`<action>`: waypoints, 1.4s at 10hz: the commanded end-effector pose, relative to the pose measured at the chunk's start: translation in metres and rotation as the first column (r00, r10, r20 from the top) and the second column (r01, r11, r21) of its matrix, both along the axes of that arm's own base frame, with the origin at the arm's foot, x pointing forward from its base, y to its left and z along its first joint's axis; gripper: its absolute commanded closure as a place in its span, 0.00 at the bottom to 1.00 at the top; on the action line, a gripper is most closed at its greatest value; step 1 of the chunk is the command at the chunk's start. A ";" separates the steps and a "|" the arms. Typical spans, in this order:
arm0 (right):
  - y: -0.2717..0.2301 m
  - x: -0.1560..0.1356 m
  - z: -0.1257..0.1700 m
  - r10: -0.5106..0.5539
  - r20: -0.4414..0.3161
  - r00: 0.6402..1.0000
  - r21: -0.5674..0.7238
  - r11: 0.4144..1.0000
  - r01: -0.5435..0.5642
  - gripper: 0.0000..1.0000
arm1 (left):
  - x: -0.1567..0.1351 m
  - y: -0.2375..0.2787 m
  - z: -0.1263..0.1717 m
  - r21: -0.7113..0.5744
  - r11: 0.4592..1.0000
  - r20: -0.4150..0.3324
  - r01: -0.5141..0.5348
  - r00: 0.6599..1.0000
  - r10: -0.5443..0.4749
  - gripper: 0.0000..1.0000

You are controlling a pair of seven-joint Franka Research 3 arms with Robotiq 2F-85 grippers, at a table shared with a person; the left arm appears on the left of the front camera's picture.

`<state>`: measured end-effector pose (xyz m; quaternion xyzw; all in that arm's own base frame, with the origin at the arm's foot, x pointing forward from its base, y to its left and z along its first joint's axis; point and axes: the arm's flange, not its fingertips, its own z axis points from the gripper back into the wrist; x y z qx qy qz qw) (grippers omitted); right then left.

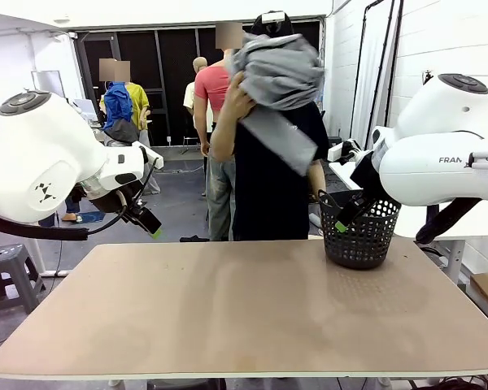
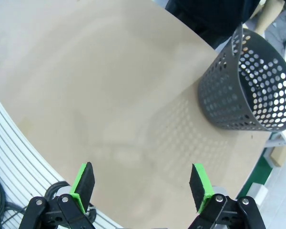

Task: Fold the training pants.
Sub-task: Grab both ends of the Training pants handed by a person.

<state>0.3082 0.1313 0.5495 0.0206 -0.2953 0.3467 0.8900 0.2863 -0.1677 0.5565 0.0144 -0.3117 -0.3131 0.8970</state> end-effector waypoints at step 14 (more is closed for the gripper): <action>0.000 0.000 -0.002 0.002 0.004 1.000 0.001 1.000 -0.002 0.00 | -0.001 0.001 -0.002 -0.001 1.000 0.005 -0.001 1.000 0.001 0.00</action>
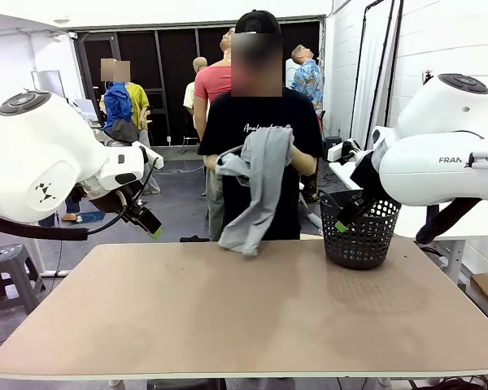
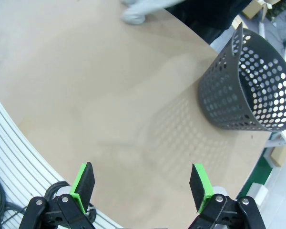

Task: Fold the training pants.
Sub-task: Grab both ends of the Training pants handed by a person.

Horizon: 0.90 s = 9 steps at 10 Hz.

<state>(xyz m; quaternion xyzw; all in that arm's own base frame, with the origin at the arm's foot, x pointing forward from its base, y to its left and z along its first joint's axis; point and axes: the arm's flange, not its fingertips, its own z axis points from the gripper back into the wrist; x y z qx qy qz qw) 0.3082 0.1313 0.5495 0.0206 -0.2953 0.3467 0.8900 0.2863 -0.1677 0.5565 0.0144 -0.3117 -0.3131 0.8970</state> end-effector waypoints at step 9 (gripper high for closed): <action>0.000 0.000 -0.002 0.002 0.004 1.000 0.001 1.000 -0.002 0.00 | -0.001 0.001 -0.002 -0.001 1.000 0.005 -0.001 1.000 0.001 0.00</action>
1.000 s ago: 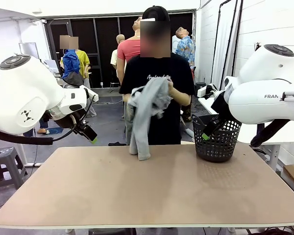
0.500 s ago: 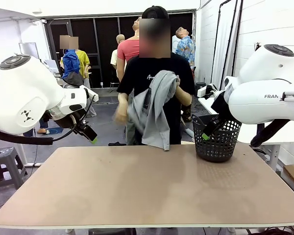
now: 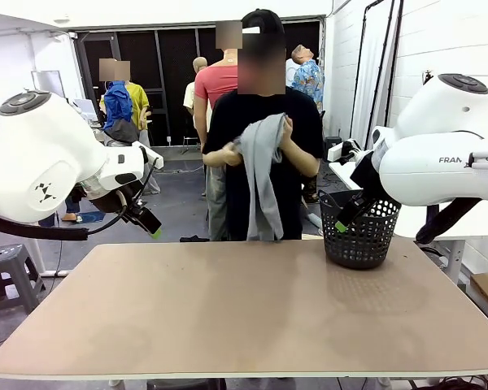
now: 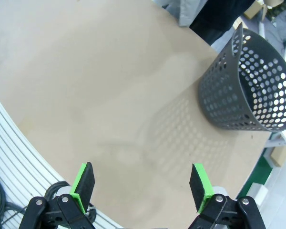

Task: Fold the training pants.
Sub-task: Grab both ends of the Training pants handed by a person.

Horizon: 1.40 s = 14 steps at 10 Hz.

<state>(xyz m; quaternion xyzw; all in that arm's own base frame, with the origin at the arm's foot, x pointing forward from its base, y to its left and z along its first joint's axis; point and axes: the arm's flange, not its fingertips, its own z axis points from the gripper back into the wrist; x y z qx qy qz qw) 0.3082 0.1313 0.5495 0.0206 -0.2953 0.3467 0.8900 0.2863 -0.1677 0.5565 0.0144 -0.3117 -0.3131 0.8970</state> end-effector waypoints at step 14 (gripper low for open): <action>0.000 0.000 -0.002 0.002 0.004 1.000 0.001 1.000 -0.002 0.00 | -0.001 0.001 -0.002 -0.001 1.000 0.005 -0.001 1.000 0.001 0.00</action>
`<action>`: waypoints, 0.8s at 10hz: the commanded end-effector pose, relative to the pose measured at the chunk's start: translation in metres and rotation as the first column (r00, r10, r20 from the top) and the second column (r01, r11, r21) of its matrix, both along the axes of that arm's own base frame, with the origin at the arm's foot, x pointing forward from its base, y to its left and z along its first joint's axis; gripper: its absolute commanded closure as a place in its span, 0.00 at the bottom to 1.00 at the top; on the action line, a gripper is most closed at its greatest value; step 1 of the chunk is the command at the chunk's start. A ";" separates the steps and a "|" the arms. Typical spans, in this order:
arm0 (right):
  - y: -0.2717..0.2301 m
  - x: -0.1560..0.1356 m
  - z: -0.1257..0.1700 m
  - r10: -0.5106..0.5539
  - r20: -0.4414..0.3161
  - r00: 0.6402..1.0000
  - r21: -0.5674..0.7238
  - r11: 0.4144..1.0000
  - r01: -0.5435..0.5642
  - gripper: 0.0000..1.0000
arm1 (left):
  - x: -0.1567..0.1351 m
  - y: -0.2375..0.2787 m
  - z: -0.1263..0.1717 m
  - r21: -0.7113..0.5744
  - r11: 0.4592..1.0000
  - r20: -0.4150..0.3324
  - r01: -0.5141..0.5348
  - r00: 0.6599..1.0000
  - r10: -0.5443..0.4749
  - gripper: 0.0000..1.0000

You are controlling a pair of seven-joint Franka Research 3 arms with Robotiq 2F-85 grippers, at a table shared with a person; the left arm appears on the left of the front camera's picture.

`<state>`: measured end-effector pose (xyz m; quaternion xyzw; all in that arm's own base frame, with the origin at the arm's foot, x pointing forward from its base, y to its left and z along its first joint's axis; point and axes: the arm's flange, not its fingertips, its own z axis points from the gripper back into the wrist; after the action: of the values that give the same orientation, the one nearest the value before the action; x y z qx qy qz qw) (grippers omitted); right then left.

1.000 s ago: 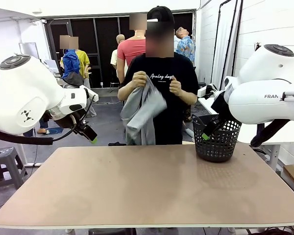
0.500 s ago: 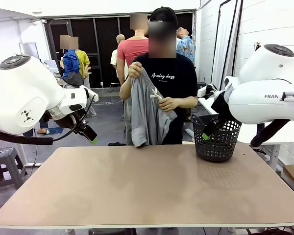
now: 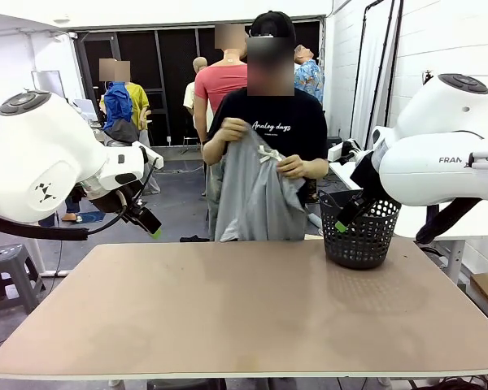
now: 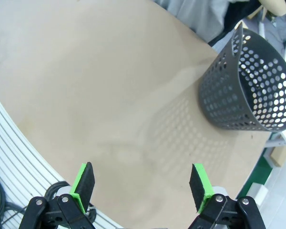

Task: Fold the training pants.
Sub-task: Grab both ends of the Training pants handed by a person.

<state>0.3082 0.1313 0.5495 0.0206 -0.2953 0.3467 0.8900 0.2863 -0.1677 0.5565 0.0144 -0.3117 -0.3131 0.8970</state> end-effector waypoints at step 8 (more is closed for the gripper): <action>0.000 0.000 -0.002 0.002 0.004 1.000 0.001 1.000 -0.002 0.00 | -0.001 0.001 -0.002 -0.001 1.000 0.005 -0.001 1.000 0.001 0.00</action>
<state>0.3082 0.1313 0.5495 0.0206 -0.2953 0.3467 0.8900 0.2863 -0.1677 0.5565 0.0144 -0.3117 -0.3131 0.8970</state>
